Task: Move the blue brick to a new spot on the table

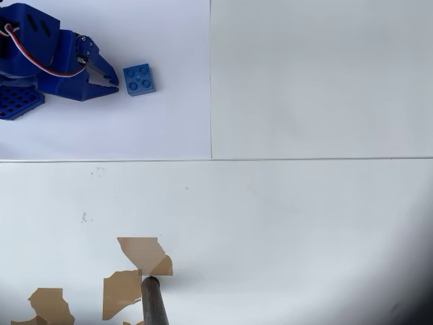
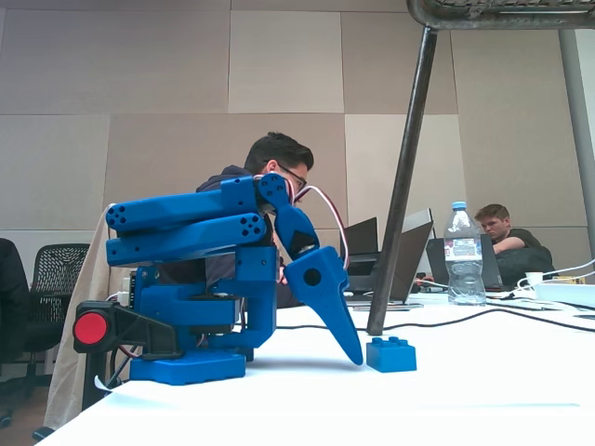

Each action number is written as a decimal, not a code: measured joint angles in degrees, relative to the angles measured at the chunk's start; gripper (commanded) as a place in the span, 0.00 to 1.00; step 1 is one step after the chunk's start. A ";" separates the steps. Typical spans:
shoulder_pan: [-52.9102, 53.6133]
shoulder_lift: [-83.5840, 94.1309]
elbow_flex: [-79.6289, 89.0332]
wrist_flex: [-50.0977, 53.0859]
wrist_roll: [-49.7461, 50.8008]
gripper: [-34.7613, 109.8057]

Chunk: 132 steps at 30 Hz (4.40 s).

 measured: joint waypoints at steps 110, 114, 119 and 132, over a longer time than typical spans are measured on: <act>68.73 -80.51 -64.78 2.72 -10.72 0.27; 52.03 -64.51 -51.94 2.72 -8.44 0.24; 29.71 -50.36 -41.66 0.53 -3.16 0.24; 6.68 -5.27 -7.38 1.32 -8.88 0.24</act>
